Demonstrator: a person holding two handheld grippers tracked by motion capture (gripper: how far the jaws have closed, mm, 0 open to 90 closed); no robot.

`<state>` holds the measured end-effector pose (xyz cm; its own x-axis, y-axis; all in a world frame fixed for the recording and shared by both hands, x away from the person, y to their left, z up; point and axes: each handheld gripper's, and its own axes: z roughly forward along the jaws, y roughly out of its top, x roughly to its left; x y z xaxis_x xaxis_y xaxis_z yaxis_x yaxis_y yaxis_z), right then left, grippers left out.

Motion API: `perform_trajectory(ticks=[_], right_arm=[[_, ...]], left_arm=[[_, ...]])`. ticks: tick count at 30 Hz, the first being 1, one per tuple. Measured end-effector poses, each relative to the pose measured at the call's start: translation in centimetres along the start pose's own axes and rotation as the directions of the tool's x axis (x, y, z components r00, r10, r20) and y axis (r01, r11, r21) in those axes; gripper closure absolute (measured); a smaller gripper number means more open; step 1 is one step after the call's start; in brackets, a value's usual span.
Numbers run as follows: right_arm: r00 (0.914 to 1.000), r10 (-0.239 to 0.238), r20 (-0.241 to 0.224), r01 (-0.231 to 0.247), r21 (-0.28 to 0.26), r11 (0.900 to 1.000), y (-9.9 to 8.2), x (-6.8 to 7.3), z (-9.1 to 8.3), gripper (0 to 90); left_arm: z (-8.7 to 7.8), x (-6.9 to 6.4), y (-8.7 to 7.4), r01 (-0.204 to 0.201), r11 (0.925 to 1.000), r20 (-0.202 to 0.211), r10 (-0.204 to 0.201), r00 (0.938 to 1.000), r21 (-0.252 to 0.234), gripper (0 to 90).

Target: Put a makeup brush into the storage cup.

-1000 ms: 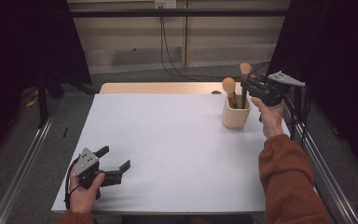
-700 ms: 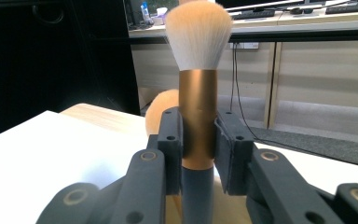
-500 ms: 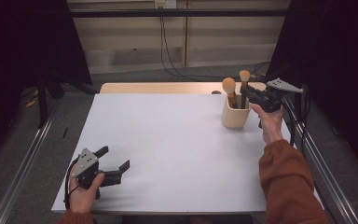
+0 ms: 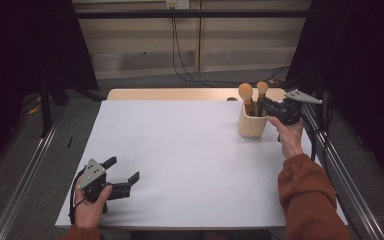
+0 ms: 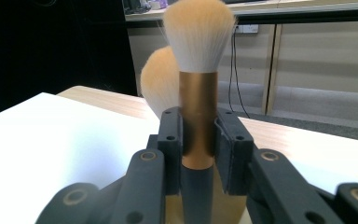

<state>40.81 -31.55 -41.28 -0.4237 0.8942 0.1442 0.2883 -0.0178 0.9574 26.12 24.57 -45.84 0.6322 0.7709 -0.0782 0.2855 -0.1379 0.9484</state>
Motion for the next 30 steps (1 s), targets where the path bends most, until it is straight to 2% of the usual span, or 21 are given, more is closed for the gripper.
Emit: perform_trajectory(ticks=[8, 20, 24, 30], right_arm=[[1.0, -0.009, -0.002, 0.009, 0.02, 0.9998, -0.3, 0.1, 0.2, 74.0], [0.9996, -0.02, 0.019, 0.019, 0.043, 0.9989, -0.7, 0.1, 0.2, 73.7], [0.9997, -0.023, 0.011, 0.022, 0.056, 0.9982, -1.0, 0.1, 0.2, 73.6], [0.9999, -0.016, 0.004, 0.016, 0.047, 0.9988, -1.1, -0.1, 0.0, 68.3]], left_arm=[[0.0, 0.0, 0.0, 0.0, 1.0, 0.002, 0.0, 1.0, 0.001, 2.4], [0.0, 0.0, 0.0, 0.004, 1.0, -0.001, -0.004, 1.0, -0.003, 2.4], [0.0, -0.1, 0.0, 0.002, 1.0, -0.002, -0.002, 1.0, -0.007, 2.4], [0.0, 0.0, 0.0, 0.002, 1.0, -0.001, -0.002, 1.0, -0.004, 2.4]])
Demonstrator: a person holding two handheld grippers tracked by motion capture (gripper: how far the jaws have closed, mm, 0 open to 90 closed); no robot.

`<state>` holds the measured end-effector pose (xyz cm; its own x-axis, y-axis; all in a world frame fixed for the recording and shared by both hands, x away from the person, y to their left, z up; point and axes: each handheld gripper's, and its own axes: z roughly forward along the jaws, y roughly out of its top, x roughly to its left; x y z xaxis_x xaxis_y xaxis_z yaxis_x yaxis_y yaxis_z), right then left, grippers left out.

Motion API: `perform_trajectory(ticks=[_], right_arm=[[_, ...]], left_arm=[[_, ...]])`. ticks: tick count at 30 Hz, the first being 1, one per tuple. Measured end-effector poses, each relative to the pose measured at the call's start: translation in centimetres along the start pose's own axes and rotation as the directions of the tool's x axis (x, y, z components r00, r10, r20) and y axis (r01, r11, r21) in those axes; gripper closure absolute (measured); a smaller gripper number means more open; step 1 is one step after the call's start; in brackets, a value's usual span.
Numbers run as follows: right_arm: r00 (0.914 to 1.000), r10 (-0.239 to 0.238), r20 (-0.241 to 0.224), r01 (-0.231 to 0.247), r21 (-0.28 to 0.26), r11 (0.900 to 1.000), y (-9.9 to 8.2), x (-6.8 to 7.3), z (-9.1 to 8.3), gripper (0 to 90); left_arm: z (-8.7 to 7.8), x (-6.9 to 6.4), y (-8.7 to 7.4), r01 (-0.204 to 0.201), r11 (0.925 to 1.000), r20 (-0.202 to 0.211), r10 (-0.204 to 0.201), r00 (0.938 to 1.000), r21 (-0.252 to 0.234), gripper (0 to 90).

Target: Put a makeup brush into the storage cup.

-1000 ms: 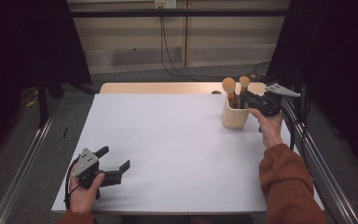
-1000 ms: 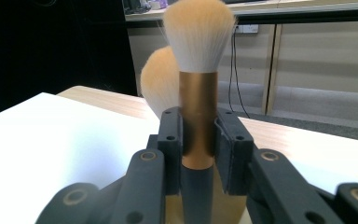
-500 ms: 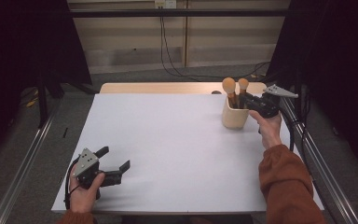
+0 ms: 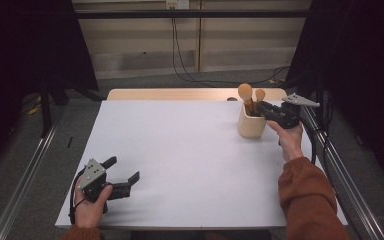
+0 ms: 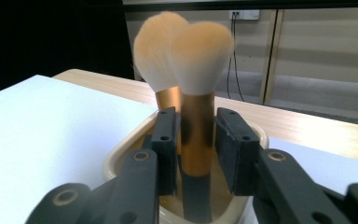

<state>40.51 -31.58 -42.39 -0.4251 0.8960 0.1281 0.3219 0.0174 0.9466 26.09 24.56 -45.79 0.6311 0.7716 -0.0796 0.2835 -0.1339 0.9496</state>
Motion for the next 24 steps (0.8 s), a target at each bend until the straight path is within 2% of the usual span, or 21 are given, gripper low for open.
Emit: perform_trajectory(ticks=[6, 9, 14, 16, 18, 22, 24], right_arm=[[0.9999, -0.008, 0.013, 0.008, 0.011, 0.9999, -0.2, 0.2, -0.1, 54.2], [0.9998, -0.017, 0.008, 0.017, 0.013, 0.9998, -0.3, 0.4, -0.2, 50.6], [0.9999, -0.012, 0.003, 0.012, 0.004, 0.9999, -0.2, 0.7, -0.5, 36.9], [0.9996, -0.017, 0.021, 0.017, -0.001, 0.9999, 0.0, 0.7, -0.7, 32.9], [0.9999, -0.006, 0.011, 0.007, -0.015, 0.9999, 0.0, 0.7, -0.8, 27.6], [0.9999, -0.005, 0.012, 0.005, -0.001, 1.0, 0.1, 1.0, -0.9, 15.2], [0.9999, -0.008, 0.005, 0.008, -0.004, 1.0, 0.1, 1.3, -1.1, 12.3]], left_arm=[[0.0, 0.0, 0.0, -0.001, 1.0, 0.0, 0.001, 1.0, 0.0, 2.4], [0.0, 0.0, 0.0, 0.001, 1.0, -0.003, -0.001, 1.0, 0.0, 2.4], [0.3, 0.0, 0.1, -0.002, 1.0, 0.003, 0.002, 1.0, 0.004, 2.4], [0.5, 0.0, 0.1, -0.01, 0.9999, 0.006, 0.01, 0.9999, 0.009, 2.4], [0.6, 0.0, 0.1, -0.008, 0.9999, 0.006, 0.008, 0.9999, 0.008, 2.4], [0.6, 0.2, 0.1, 0.003, 1.0, -0.003, -0.003, 1.0, 0.005, 2.4], [0.7, 0.1, 0.1, 0.003, 1.0, -0.003, -0.003, 1.0, 0.007, 2.4]])
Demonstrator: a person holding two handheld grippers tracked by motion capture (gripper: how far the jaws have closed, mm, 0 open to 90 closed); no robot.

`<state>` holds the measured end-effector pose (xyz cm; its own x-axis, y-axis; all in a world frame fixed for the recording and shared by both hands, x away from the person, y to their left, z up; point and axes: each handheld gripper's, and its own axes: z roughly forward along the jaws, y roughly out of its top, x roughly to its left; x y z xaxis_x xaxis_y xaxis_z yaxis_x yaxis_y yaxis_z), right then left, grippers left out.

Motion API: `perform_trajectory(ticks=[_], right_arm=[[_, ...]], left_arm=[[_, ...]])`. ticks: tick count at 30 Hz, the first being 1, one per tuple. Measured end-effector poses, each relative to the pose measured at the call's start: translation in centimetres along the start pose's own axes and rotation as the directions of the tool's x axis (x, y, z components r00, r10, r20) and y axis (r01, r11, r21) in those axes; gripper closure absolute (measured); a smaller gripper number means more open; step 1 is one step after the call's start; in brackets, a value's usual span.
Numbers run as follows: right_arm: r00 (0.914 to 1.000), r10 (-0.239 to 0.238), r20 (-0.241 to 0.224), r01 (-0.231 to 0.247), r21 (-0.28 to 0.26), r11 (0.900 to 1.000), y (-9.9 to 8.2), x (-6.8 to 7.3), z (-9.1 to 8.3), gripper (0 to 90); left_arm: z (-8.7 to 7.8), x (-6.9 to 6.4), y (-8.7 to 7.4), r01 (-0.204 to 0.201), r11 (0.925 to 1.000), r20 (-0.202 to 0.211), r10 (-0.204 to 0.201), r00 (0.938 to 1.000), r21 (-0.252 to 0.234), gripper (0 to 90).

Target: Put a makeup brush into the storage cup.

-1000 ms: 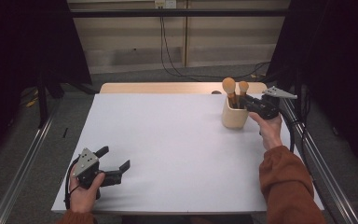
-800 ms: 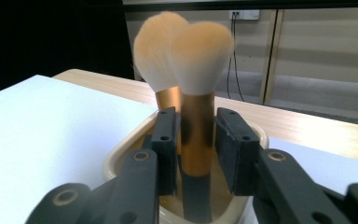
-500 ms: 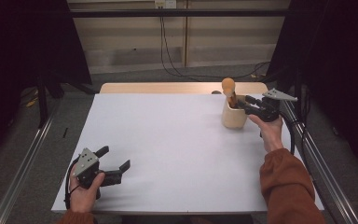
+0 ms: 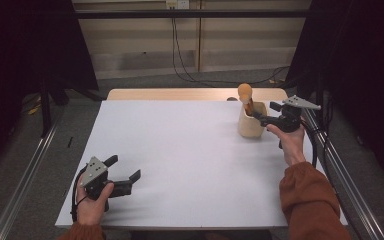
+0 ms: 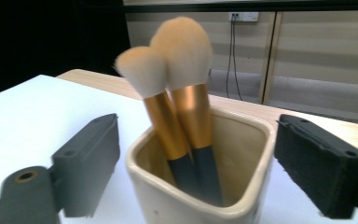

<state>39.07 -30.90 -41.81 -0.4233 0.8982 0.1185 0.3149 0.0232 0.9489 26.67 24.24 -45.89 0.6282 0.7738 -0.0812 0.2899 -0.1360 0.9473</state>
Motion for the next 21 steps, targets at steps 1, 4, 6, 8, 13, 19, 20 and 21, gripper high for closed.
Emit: perform_trajectory(ticks=[1, 4, 6, 8, 13, 19, 20, 21], right_arm=[[1.0, 0.0, -0.006, 0.0, -0.005, 1.0, 0.0, 0.1, -0.1, 10.9], [0.9998, -0.001, -0.022, 0.001, -0.002, 1.0, 0.0, 0.6, -0.4, 3.9], [0.9993, 0.006, -0.037, -0.007, -0.006, 1.0, -0.1, 0.8, -0.7, 1.7], [0.999, 0.005, -0.044, -0.006, -0.018, 0.9998, 0.0, 1.0, -1.0, 1.6], [0.9989, -0.003, -0.047, 0.001, -0.03, 0.9996, 0.0, 1.4, -1.7, 2.1], [0.9995, -0.026, -0.02, 0.025, -0.032, 0.9992, -0.7, 2.3, -2.3, 2.1], [0.9995, -0.029, -0.013, 0.029, -0.036, 0.9989, -0.8, 2.5, -2.4, 1.7], [0.9994, -0.032, -0.009, 0.032, -0.04, 0.9987, -0.9, 2.6, -2.5, 1.0]], left_arm=[[0.0, 0.0, 0.0, -0.002, 1.0, 0.004, 0.002, 1.0, 0.001, 2.4], [-0.1, 0.0, 0.0, -0.008, 1.0, 0.003, 0.008, 1.0, -0.001, 2.4], [-0.3, -0.1, 0.0, -0.005, 1.0, 0.003, 0.005, 1.0, -0.002, 2.4], [-0.4, -0.1, -0.1, -0.004, 1.0, 0.001, 0.004, 1.0, -0.004, 2.4], [-0.6, -0.1, -0.1, -0.005, 1.0, 0.0, 0.005, 1.0, -0.007, 2.4], [-0.7, -0.2, -0.1, -0.006, 0.9999, 0.003, 0.006, 1.0, -0.01, 2.4], [-0.7, -0.2, -0.1, -0.005, 0.9999, 0.002, 0.006, 1.0, -0.011, 2.4], [-0.7, -0.1, -0.1, -0.009, 0.9999, 0.003, 0.009, 1.0, -0.012, 2.4]])
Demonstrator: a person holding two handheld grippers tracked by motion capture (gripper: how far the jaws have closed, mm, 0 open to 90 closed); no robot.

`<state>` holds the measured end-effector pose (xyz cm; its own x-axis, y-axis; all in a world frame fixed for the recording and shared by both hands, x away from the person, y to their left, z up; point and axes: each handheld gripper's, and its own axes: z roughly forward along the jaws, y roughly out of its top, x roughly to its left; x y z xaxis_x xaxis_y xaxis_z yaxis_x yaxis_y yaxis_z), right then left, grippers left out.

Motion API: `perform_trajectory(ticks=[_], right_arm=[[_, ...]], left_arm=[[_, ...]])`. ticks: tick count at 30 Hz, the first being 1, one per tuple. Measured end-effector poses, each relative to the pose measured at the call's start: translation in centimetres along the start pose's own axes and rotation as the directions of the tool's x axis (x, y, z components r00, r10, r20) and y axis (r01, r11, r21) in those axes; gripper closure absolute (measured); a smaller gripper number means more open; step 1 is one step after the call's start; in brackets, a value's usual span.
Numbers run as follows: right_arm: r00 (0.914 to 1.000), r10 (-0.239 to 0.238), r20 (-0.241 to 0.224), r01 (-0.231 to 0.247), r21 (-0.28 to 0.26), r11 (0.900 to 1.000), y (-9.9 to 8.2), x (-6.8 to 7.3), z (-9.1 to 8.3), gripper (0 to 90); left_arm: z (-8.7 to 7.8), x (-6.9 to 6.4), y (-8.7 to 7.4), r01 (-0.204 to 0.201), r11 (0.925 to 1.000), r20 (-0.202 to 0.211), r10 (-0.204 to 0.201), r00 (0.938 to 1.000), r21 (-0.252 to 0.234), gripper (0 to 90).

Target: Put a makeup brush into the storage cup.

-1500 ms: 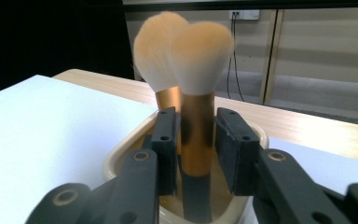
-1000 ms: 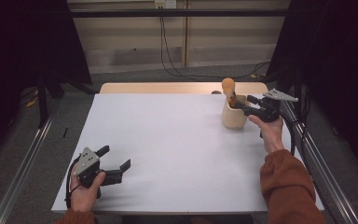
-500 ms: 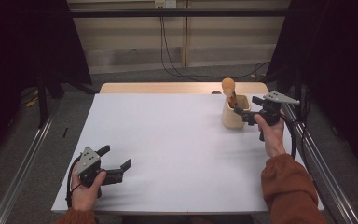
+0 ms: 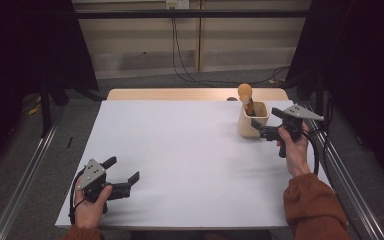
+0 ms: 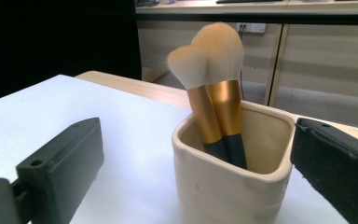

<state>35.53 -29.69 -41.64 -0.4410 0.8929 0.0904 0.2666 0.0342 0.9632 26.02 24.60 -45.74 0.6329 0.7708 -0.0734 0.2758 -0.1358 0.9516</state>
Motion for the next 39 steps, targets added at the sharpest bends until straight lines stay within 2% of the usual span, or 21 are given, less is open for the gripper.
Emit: perform_trajectory(ticks=[2, 7, 9, 11, 13, 16, 23, 28, 32, 39], right_arm=[[0.9998, -0.002, 0.021, 0.002, -0.009, 1.0, -0.1, 0.4, -0.2, 0.4], [0.9997, -0.006, 0.023, 0.007, -0.023, 0.9997, -0.6, 1.1, -0.8, 0.2], [0.9994, -0.02, 0.028, 0.021, -0.008, 0.9998, -0.8, 1.3, -1.1, 0.1], [0.999, -0.026, 0.035, 0.027, -0.019, 0.9995, -1.1, 1.5, -1.4, 0.2], [0.9975, -0.04, 0.058, 0.041, -0.007, 0.9991, -1.3, 1.8, -1.8, 0.2], [0.9971, -0.052, 0.055, 0.052, -0.001, 0.9987, -1.7, 2.1, -2.3, 0.2], [0.9984, -0.036, 0.043, 0.037, -0.007, 0.9993, -2.3, 2.7, -3.6, 0.1], [0.9979, -0.044, 0.047, 0.044, 0.007, 0.999, -3.0, 2.8, -4.6, 0.1], [0.9978, -0.039, 0.054, 0.04, -0.002, 0.9992, -3.4, 3.0, -5.4, 0.1], [0.9986, -0.035, 0.041, 0.034, 0.006, 0.9994, -4.5, 3.7, -6.6, 0.0]], left_arm=[[0.0, 0.0, 0.0, 0.001, 1.0, 0.0, -0.001, 1.0, 0.0, 2.4], [0.0, -0.1, 0.0, 0.002, 1.0, -0.003, -0.002, 1.0, 0.003, 2.4], [-0.1, 0.0, 0.0, 0.005, 1.0, -0.006, -0.005, 1.0, 0.001, 2.4], [-0.1, 0.0, 0.0, 0.0, 1.0, -0.005, 0.0, 1.0, 0.0, 2.4], [-0.2, -0.1, 0.0, 0.001, 1.0, -0.005, -0.001, 1.0, 0.0, 2.4], [-0.3, -0.2, 0.0, 0.004, 1.0, -0.006, -0.004, 1.0, -0.002, 2.4], [-0.4, -0.1, -0.1, 0.006, 1.0, -0.01, -0.006, 0.9999, -0.003, 2.4], [-0.4, -0.1, -0.1, 0.002, 1.0, -0.009, -0.002, 1.0, -0.002, 2.4], [-0.5, 0.0, -0.1, 0.005, 1.0, -0.014, -0.005, 0.9999, -0.002, 2.5], [-0.8, -0.1, -0.1, 0.01, 0.9999, -0.023, -0.01, 0.9997, -0.008, 2.4]])
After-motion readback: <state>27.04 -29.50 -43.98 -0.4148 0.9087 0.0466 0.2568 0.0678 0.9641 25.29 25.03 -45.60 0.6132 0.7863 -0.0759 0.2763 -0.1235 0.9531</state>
